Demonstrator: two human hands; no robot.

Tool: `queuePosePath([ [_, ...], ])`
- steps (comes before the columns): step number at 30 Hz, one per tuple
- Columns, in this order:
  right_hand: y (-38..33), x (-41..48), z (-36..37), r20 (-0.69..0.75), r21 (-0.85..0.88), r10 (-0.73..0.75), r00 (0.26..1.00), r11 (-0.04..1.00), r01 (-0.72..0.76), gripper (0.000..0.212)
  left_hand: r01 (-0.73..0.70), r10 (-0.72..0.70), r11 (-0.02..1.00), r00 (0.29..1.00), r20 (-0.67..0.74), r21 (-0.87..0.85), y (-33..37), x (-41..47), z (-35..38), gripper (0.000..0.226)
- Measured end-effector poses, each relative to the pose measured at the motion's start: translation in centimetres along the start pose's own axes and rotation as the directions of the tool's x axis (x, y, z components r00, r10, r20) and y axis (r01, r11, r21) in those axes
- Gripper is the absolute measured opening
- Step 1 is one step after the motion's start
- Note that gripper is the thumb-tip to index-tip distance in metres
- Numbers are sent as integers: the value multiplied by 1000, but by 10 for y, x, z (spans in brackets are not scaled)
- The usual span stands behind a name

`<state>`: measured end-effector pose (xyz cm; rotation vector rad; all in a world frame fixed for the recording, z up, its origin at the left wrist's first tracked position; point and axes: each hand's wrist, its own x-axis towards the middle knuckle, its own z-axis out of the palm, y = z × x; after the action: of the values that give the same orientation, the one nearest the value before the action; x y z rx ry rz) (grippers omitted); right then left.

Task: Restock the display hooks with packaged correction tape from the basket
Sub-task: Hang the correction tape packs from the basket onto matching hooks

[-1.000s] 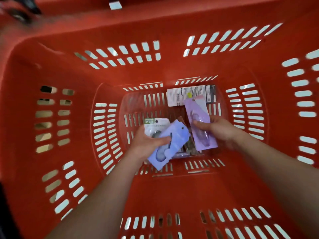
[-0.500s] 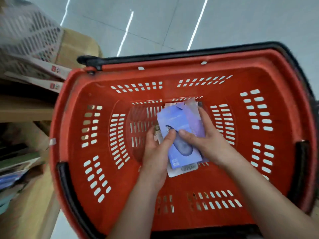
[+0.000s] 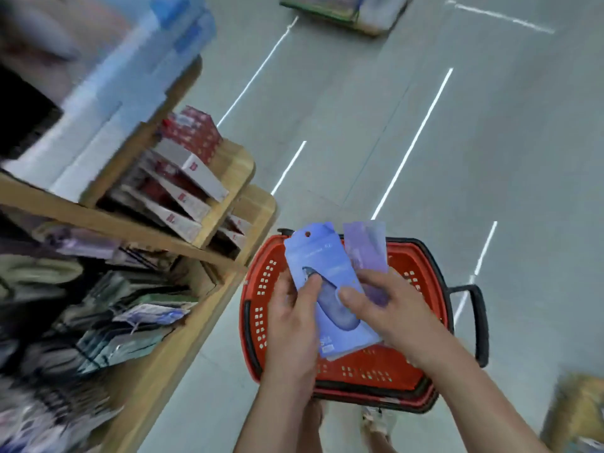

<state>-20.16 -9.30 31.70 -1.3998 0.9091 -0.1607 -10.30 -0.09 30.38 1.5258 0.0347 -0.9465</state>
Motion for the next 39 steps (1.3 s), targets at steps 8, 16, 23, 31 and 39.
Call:
queuePosePath([
  [8,-137,-99,2,153,-121,-161,975,976,181,41,-195,187,962,981,-59,-193,129,-151,-3,52],
  [16,-216,-171,64,332,35,-357,873,930,367,32,-461,393,865,868,-302,-198,208,-239,-57,30],
  [23,-255,-200,132,373,235,-400,837,913,332,23,-535,393,779,824,-408,-328,243,-272,-126,11],
  [31,-269,-217,211,452,318,-370,812,917,241,22,-609,474,743,772,-423,-279,276,-287,-212,12],
  [39,-291,-204,240,345,333,-478,808,867,371,18,-639,555,737,758,-343,-220,315,-275,-238,9],
])
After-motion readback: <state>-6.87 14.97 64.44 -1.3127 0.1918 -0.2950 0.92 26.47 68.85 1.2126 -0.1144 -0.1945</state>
